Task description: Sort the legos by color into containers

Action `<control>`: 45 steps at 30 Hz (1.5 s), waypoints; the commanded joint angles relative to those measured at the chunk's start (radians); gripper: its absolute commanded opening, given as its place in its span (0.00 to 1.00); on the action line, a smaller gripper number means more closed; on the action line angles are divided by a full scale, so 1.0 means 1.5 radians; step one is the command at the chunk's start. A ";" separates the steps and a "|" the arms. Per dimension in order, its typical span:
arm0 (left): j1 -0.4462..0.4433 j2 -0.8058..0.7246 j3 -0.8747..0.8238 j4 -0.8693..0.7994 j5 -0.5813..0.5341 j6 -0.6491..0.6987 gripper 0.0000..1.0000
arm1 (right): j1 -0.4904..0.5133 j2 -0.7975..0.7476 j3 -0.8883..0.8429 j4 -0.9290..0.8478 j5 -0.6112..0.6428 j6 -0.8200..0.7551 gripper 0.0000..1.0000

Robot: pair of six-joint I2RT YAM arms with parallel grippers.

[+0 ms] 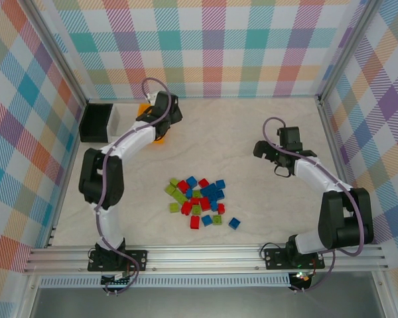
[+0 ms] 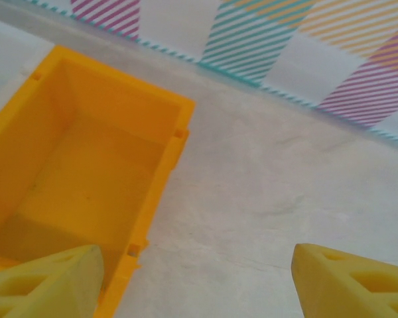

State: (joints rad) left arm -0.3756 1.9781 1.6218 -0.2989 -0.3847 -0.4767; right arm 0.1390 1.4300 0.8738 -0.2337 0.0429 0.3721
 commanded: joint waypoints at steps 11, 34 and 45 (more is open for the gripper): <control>0.027 0.150 0.120 -0.123 0.016 0.025 0.70 | 0.008 -0.035 -0.013 0.011 -0.029 -0.006 1.00; -0.154 0.126 0.046 0.041 0.183 -0.075 0.48 | 0.008 -0.060 -0.034 0.020 -0.043 0.042 0.97; -0.220 -0.013 -0.001 0.072 0.163 -0.119 0.60 | 0.021 -0.035 -0.011 0.053 -0.147 0.024 0.85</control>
State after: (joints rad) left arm -0.7258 2.1204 1.6516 -0.2256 -0.0971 -0.6369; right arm 0.1501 1.3571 0.8249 -0.2024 -0.0910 0.4095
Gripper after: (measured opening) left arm 0.592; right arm 0.854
